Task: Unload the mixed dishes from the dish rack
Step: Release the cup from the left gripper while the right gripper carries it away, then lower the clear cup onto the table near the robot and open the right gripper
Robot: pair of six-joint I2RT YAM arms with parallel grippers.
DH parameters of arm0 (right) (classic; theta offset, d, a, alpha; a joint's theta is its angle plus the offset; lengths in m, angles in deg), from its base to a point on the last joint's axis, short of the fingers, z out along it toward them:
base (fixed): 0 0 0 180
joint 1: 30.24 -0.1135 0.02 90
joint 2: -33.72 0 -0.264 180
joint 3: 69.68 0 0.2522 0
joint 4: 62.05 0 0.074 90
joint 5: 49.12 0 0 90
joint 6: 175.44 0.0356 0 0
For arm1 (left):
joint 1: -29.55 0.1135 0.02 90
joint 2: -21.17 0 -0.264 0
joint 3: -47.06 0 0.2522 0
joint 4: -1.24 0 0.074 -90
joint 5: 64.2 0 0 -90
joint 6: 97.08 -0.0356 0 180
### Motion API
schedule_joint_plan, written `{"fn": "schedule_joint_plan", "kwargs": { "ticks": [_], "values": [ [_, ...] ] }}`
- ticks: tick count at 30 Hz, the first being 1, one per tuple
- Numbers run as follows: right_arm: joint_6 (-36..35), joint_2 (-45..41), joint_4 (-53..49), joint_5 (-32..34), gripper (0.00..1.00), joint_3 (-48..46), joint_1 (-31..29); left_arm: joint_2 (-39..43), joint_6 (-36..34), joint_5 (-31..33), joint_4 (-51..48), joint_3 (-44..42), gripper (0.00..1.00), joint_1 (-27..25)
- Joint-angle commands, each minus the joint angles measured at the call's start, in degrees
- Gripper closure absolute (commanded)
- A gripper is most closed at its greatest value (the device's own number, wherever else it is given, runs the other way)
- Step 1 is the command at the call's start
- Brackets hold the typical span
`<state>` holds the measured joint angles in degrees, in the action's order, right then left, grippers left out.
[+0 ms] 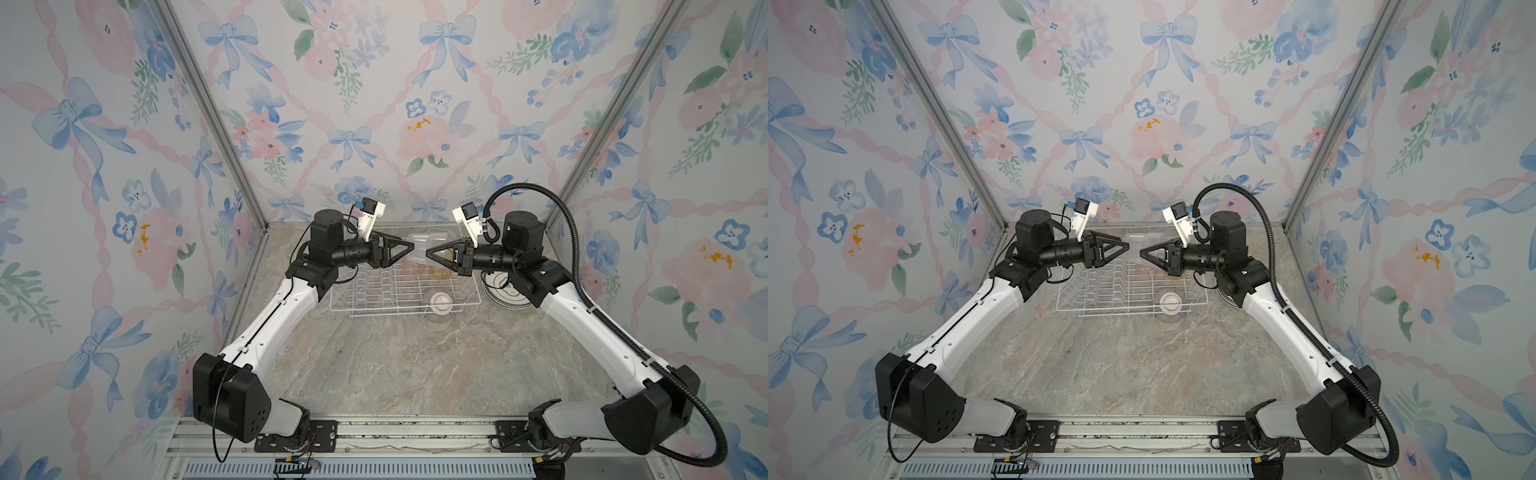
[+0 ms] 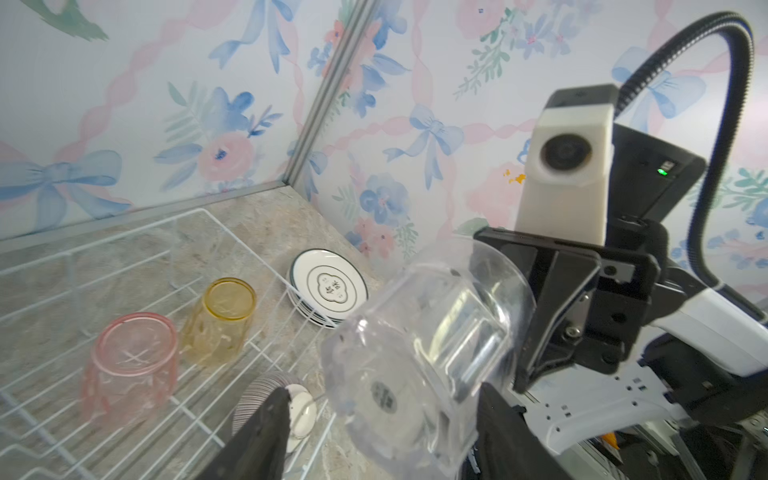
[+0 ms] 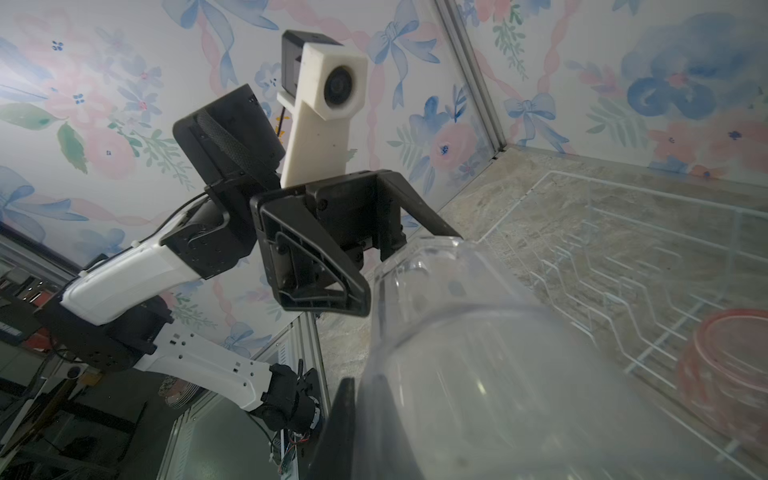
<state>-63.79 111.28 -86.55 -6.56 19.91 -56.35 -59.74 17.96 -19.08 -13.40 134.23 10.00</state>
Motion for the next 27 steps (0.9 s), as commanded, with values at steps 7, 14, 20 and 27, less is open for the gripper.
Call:
{"fn": "schedule_joint_plan", "kwargs": {
  "ticks": [7, 14, 20, 27],
  "values": [
    [-11.6, 2.5, -20.9, 13.3, 1.00, 7.6, -8.2, 3.3, -4.7, 18.8, -5.1, -4.3, 0.36, 1.2],
    [-24.7, 11.0, -41.9, 29.8, 1.00, 16.9, -24.5, 10.2, -9.0, 40.5, -15.8, -2.3, 0.30, 4.5],
    [-31.1, 21.3, -50.0, 38.6, 1.00, 23.6, -35.5, 11.7, -8.6, 39.4, -16.6, -3.9, 0.30, 9.0],
    [-34.9, 32.3, -54.8, 43.4, 1.00, 30.3, -41.6, 12.6, -9.0, 37.7, -16.6, -4.9, 0.30, 10.8]
  ]
}}
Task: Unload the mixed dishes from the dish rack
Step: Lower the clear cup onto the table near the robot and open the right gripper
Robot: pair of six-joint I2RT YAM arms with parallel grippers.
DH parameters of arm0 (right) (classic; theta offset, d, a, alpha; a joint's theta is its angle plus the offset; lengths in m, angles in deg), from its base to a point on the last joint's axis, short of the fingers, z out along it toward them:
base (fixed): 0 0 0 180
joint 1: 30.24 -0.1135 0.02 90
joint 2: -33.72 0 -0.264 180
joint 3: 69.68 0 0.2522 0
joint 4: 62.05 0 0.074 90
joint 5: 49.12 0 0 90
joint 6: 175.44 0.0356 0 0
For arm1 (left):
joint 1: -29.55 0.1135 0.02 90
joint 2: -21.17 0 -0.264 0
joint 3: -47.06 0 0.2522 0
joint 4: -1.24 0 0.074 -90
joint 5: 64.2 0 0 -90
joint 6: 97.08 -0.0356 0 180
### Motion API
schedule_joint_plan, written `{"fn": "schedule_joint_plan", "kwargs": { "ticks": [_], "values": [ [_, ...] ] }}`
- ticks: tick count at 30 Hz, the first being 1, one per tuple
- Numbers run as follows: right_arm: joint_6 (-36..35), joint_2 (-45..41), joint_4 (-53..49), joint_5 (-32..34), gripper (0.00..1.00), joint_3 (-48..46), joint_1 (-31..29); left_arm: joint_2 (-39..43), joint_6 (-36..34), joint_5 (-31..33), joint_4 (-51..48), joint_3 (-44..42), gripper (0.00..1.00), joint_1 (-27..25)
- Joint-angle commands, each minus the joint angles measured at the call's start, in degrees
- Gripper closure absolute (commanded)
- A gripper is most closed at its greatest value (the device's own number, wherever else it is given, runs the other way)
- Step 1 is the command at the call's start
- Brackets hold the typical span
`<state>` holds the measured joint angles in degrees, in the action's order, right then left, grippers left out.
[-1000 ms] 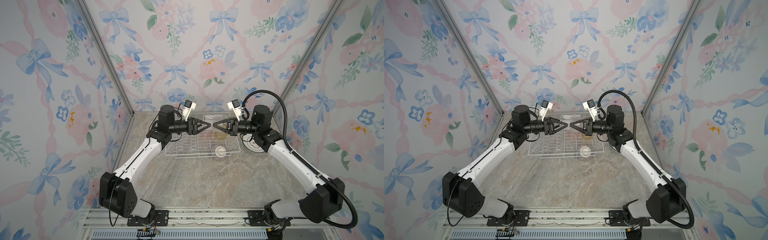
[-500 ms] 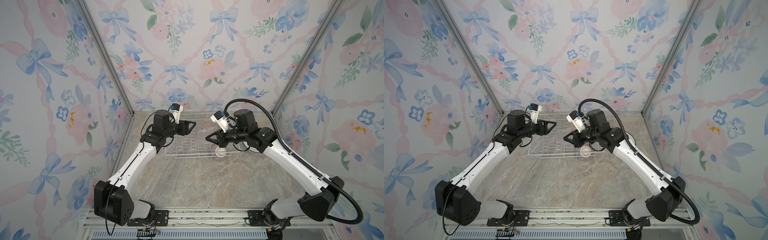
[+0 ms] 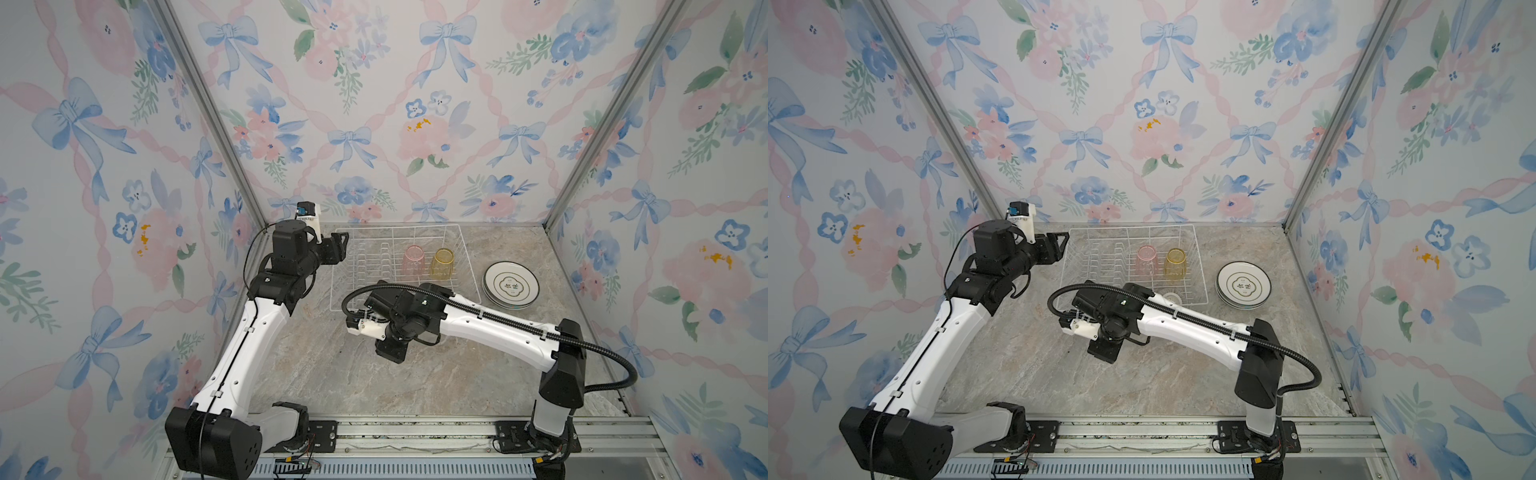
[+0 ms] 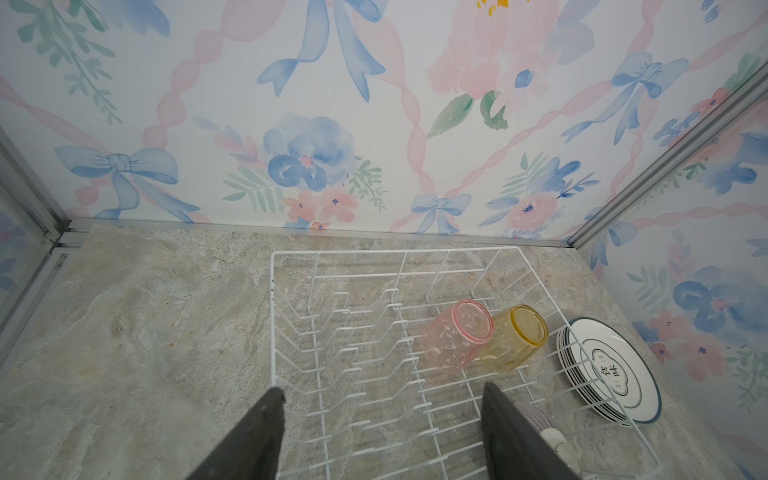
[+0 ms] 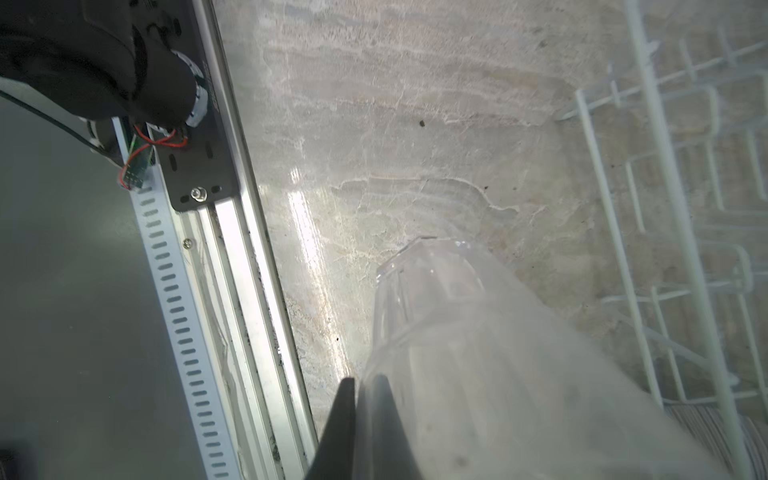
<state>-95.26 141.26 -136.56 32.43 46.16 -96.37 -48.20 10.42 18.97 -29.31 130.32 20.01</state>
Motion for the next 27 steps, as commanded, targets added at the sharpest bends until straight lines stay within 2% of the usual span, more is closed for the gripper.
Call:
{"fn": "schedule_joint_plan", "kwargs": {
  "ticks": [1, 11, 27],
  "values": [
    [-4.1, 4.1, -5.7, 5.3, 1.00, 5.3, -2.2, 1.1, -1.6, -0.6, -0.7, -1.1, 0.30, 1.0],
    [-6.7, 17.6, -8.7, 14.3, 1.00, 14.5, -3.3, 0.6, -3.2, -1.7, -0.7, -1.1, 0.29, 2.0],
    [-9.1, 28.8, -12.9, 17.5, 1.00, 25.0, -3.0, -2.7, -4.8, -6.9, -0.6, 0.5, 0.28, 3.3]
  ]
}}
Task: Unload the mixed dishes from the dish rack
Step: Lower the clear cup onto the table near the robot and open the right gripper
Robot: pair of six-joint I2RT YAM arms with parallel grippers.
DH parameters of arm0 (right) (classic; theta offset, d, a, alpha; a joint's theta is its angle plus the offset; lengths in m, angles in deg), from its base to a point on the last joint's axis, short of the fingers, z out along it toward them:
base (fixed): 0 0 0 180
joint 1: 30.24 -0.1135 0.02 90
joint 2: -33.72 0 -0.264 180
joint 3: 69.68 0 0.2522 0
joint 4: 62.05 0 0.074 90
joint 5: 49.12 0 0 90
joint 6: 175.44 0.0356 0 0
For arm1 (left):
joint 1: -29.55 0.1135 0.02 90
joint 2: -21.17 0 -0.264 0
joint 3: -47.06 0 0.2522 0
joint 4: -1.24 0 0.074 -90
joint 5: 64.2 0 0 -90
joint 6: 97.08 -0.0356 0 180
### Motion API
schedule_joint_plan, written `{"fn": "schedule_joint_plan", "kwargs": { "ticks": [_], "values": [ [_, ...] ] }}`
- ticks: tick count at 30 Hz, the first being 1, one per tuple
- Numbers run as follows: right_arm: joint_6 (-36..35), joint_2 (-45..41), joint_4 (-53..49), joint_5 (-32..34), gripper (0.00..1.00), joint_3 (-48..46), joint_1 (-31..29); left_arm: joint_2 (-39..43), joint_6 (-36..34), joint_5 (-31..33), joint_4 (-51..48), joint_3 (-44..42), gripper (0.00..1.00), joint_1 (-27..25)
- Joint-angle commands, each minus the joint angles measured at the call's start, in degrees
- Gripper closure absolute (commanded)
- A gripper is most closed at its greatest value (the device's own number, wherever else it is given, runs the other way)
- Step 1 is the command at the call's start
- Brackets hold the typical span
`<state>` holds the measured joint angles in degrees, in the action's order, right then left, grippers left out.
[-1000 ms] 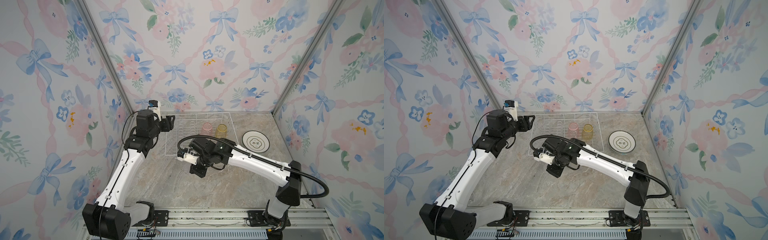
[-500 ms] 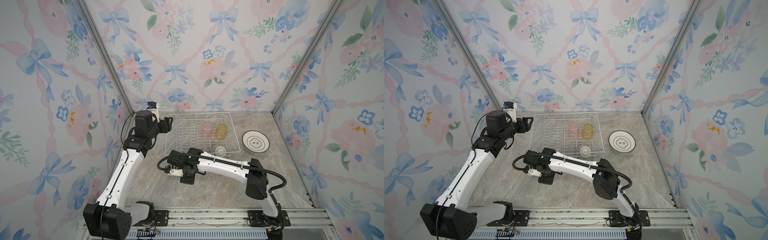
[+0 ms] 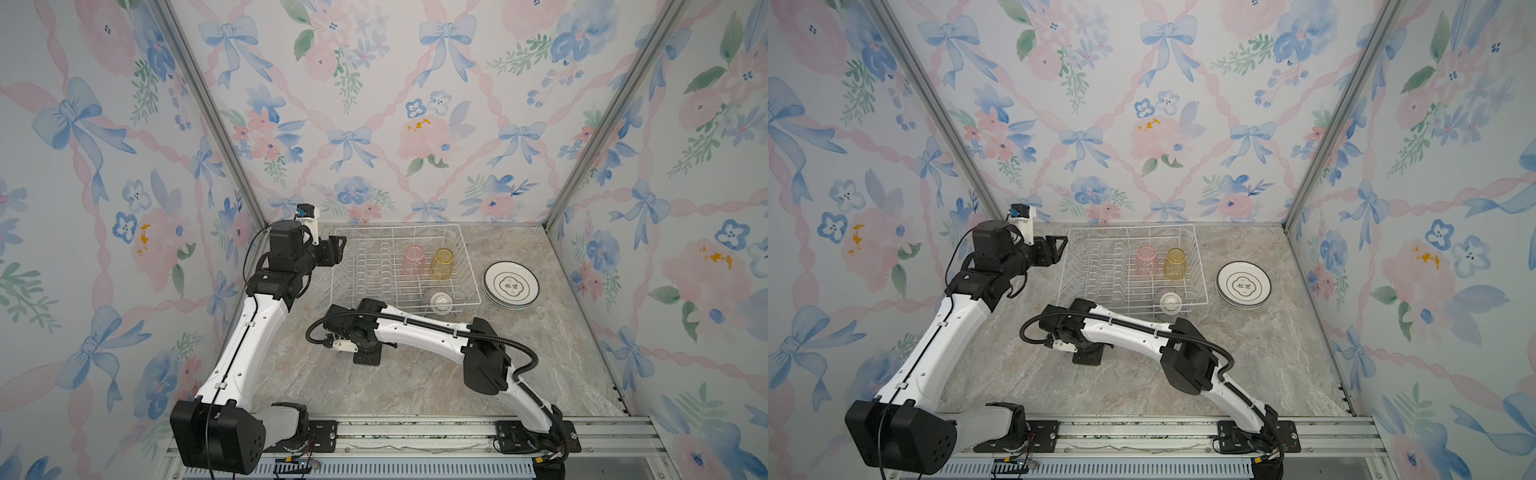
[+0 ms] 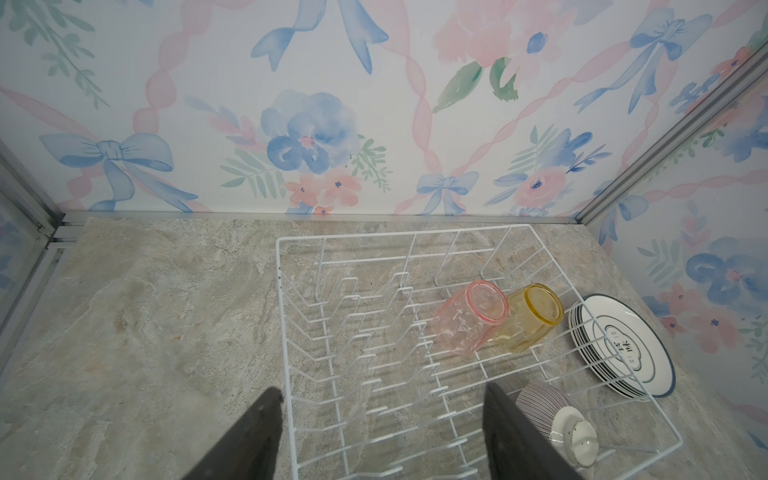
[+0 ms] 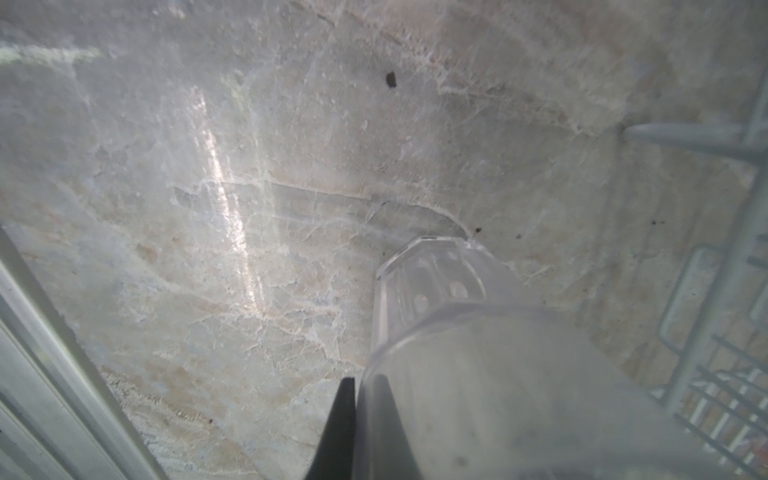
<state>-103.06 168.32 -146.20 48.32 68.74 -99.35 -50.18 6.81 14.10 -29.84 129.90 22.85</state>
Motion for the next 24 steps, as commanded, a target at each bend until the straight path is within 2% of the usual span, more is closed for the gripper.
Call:
{"fn": "schedule_joint_plan", "kwargs": {
  "ticks": [1, 4, 10, 18, 20, 24],
  "values": [
    [-1.4, 1.9, -3.3, 1.6, 1.00, 2.5, 0.0, -0.8, -1.2, -2.4, -0.1, 1.0, 0.28, 0.5],
    [-1.7, 1.9, -3.1, 1.5, 0.98, 2.4, 0.1, -1.3, -1.1, -3.0, -0.1, 1.3, 0.28, 0.5],
    [-1.7, 1.2, -2.2, 1.1, 0.79, 1.8, 0.7, -2.1, -0.9, -4.8, -0.2, 1.8, 0.28, 0.4],
    [-1.3, -2.5, 2.3, 0.3, 0.45, 0.1, 1.2, -2.2, -1.1, -5.0, -0.7, 2.1, 0.29, 0.4],
    [-1.0, -5.3, 4.9, -1.1, 0.42, -1.5, 1.5, -2.2, -1.1, -5.0, -1.0, 2.1, 0.29, 0.4],
    [0.2, -13.3, 11.1, -6.2, 0.42, -6.3, 2.1, -2.2, -1.1, -4.9, -1.6, 2.2, 0.29, 0.2]
  ]
}}
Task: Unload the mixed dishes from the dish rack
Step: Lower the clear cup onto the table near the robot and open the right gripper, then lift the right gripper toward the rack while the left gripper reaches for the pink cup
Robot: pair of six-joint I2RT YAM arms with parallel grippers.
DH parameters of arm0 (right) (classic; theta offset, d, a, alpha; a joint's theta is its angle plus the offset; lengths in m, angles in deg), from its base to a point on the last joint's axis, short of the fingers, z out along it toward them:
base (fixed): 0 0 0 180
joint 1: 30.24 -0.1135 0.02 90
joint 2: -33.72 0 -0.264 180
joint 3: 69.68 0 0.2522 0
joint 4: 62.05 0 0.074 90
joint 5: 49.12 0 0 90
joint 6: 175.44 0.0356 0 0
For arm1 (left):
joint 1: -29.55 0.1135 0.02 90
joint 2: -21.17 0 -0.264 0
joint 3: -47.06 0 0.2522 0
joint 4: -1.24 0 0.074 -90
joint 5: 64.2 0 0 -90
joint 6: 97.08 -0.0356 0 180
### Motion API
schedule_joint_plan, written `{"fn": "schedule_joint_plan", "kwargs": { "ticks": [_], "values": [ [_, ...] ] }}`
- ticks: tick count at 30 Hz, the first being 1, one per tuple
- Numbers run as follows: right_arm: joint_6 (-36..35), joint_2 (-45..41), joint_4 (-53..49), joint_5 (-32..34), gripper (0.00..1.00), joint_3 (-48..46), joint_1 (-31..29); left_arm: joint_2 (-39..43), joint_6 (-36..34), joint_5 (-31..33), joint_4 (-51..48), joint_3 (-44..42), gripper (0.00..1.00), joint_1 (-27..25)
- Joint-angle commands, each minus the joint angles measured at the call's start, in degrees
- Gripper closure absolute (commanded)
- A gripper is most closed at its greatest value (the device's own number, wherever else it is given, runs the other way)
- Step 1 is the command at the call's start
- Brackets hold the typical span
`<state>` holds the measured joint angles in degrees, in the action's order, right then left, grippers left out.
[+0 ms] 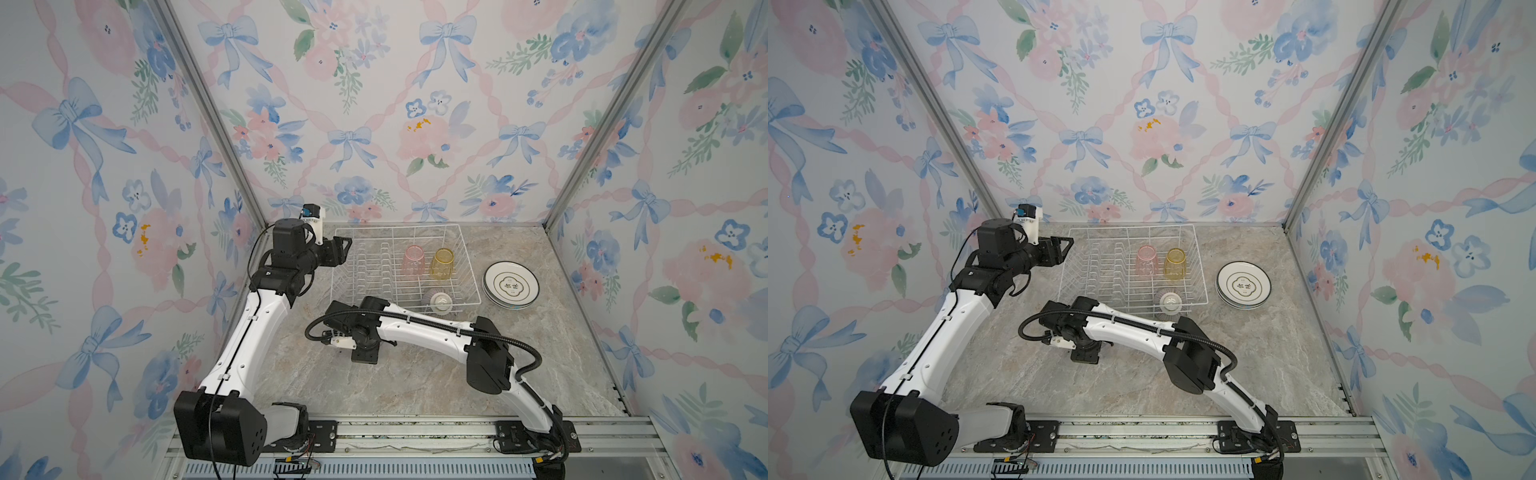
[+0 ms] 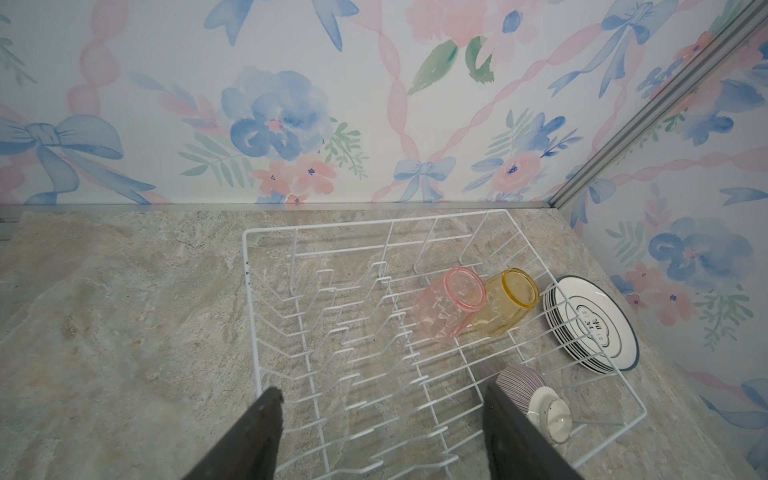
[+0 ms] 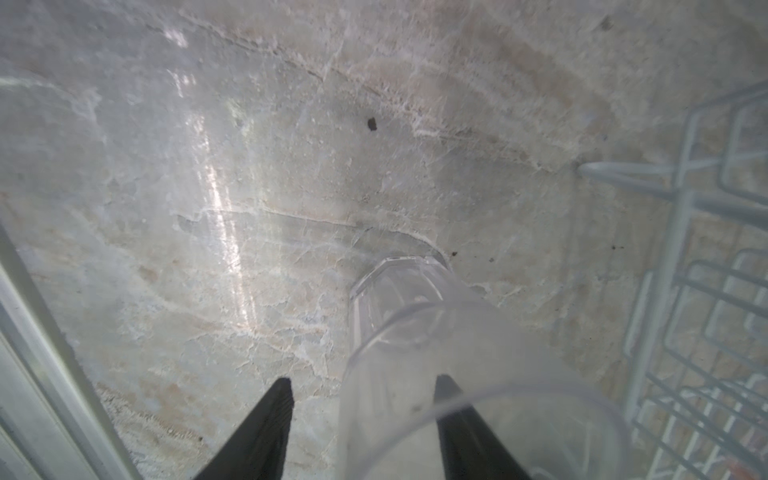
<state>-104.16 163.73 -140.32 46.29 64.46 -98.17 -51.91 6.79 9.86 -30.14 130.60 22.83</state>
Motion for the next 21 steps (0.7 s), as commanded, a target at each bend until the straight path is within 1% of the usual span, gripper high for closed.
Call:
{"fn": "schedule_joint_plan", "kwargs": {
  "ticks": [1, 4, 6, 8, 9, 10, 12, 13, 17, 21],
  "values": [
    [1.6, -11.5, 7.2, -5.7, 0.42, -3.9, 1.2, -0.6, -1.0, -0.7, -1.5, 1.7, 0.29, -0.1],
    [3.3, -20.3, 13.3, -8.2, 0.41, -10.4, 2.9, -2.0, -1.6, 0.0, -2.9, 3.1, 0.29, -1.9],
    [5.7, -26.4, 17.0, -8.9, 0.39, -15.0, 5.4, -3.8, -2.7, 2.2, -4.6, 5.0, 0.28, -4.6],
    [9.1, -32.2, 20.3, -9.4, 0.33, -19.7, 9.4, -6.3, -3.8, 4.7, -6.1, 7.4, 0.27, -8.0],
    [11.2, -34.7, 21.8, -10.1, 0.31, -22.1, 12.3, -7.9, -4.2, 5.6, -6.6, 8.8, 0.27, -9.8],
    [13.4, -38.6, 23.4, -10.7, 0.27, -24.9, 15.3, -9.7, -4.5, 6.2, -7.0, 10.1, 0.27, -11.4],
    [17.1, -43.6, 27.0, -11.4, 0.19, -30.2, 21.3, -13.5, -5.1, 7.4, -7.8, 13.3, 0.27, -14.3],
    [18.8, -46.0, 28.4, -11.7, 0.16, -32.7, 24.2, -15.9, -5.5, 8.1, -8.3, 15.3, 0.25, -15.7],
    [21.2, -52.3, 30.4, -11.5, 0.14, -38.1, 32.3, -25.2, -7.6, 10.1, -11.5, 24.1, 0.17, -20.1],
    [21.7, -56.2, 31.1, -12.7, 0.14, -41.5, 38.7, -34.0, -8.5, 10.9, -12.5, 31.4, 0.17, -22.2]
  ]
}}
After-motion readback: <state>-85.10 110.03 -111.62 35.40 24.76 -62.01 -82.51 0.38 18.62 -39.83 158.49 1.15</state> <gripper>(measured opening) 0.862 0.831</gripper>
